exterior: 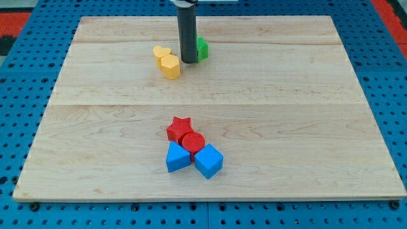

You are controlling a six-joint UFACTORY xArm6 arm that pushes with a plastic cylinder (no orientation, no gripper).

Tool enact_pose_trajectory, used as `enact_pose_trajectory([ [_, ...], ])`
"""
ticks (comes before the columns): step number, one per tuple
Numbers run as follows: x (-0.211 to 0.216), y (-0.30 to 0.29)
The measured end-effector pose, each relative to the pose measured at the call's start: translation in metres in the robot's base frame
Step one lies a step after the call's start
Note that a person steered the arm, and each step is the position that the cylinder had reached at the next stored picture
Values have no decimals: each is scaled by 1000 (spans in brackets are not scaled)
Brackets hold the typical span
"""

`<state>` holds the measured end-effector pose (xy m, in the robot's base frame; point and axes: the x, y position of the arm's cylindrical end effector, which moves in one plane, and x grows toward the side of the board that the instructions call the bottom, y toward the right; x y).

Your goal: Move your arm towards blue cube

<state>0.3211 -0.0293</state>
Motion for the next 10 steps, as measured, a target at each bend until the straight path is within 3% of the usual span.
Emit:
enact_pose_trajectory([
  [2,-35,2],
  [3,-22,18],
  [5,112,141],
  [10,228,88],
])
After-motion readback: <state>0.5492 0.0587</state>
